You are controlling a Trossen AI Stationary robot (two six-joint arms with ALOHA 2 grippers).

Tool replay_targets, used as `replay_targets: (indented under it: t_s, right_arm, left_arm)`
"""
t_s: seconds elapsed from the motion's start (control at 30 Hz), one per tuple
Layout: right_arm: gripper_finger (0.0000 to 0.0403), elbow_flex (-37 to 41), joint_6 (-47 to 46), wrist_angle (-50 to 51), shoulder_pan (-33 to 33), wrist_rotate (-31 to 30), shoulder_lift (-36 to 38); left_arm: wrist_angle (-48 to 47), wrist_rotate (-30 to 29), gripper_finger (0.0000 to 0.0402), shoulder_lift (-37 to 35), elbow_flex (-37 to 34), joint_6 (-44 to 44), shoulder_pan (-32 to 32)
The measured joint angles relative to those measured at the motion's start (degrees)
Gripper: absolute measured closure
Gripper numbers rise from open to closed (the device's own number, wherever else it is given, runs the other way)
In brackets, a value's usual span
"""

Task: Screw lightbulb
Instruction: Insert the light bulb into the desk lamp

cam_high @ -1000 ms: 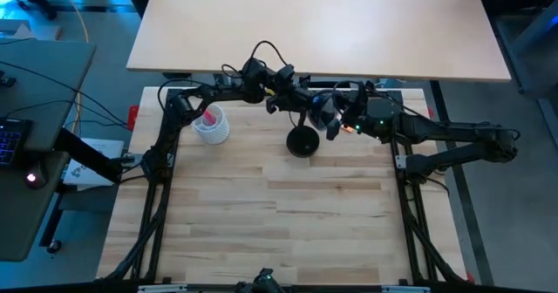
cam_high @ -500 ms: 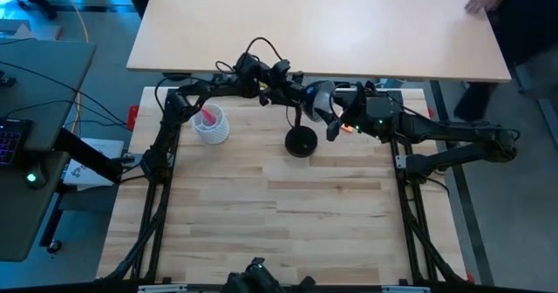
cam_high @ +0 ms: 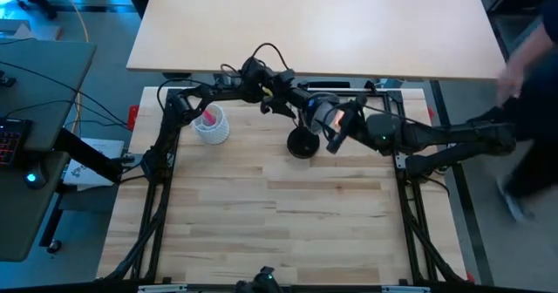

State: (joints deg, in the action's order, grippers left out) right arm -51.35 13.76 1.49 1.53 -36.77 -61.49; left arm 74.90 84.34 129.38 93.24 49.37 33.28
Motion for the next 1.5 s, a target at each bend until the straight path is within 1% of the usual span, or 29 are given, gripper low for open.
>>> replay_targets:
  t_s: [0.1,0.2,0.3,0.33,0.4,0.47,0.57,0.67,0.73,0.9,1.03,1.2,1.3,1.4,1.5]
  right_arm:
    - [0.0146,0.0,0.2,0.0,3.4,-3.0,0.0]
    - [0.0146,0.0,0.0,0.0,6.7,-7.5,0.0]
    - [0.0146,0.0,-0.2,0.0,10.2,-13.0,0.0]
    - [0.0146,0.0,-0.2,0.0,11.1,-14.8,0.0]
    - [0.0146,0.0,-0.2,0.1,12.6,-18.0,0.0]
    - [0.0146,0.0,-0.2,1.1,13.7,-20.3,0.0]
    - [0.0146,0.0,-1.9,2.9,14.6,-21.7,0.0]
    - [0.0146,0.0,-3.9,3.9,14.7,-22.8,0.0]
    - [0.0146,0.0,-4.3,4.7,14.6,-22.8,0.0]
    - [0.0146,0.0,-4.5,6.7,14.6,-23.0,0.2]
    - [0.0146,0.0,-4.5,8.1,14.5,-23.2,1.3]
    - [0.0146,0.0,-7.1,11.3,14.1,-23.3,4.2]
    - [0.0146,0.0,-9.1,13.2,14.1,-23.3,5.8]
    - [0.0146,0.0,-11.0,15.2,14.1,-23.1,6.8]
    - [0.0146,0.0,-11.6,16.1,14.1,-23.0,7.0]
  left_arm:
    - [-4.6,2.1,0.0143,0.0,2.1,-1.2,-0.4]
    - [-15.9,5.2,0.0143,0.0,5.5,-4.8,-1.0]
    - [-29.4,5.5,0.0143,0.0,8.4,-8.5,-0.5]
    - [-32.1,5.5,0.0143,0.0,8.8,-9.1,0.0]
    - [-34.2,5.7,0.0143,0.0,9.0,-9.3,1.6]
    - [-34.5,5.7,0.0143,0.0,8.6,-9.2,3.1]
    - [-34.3,5.8,0.0143,0.0,7.6,-10.7,5.5]
    - [-34.3,3.3,0.0143,0.0,6.0,-10.3,7.8]
    - [-34.5,2.3,0.0143,0.0,5.2,-9.2,8.5]
    - [-33.9,3.6,0.0143,0.0,3.6,-7.5,9.1]
    - [-27.9,1.9,0.0143,0.0,3.2,-6.6,8.5]
    - [-14.0,0.5,0.0143,0.1,3.1,-0.4,8.5]
    - [-11.0,-4.1,0.0143,0.1,3.0,1.8,10.8]
    - [-11.2,-12.0,0.0143,0.1,3.0,3.4,12.5]
    - [-11.6,-16.3,0.0143,0.1,3.1,4.3,13.0]
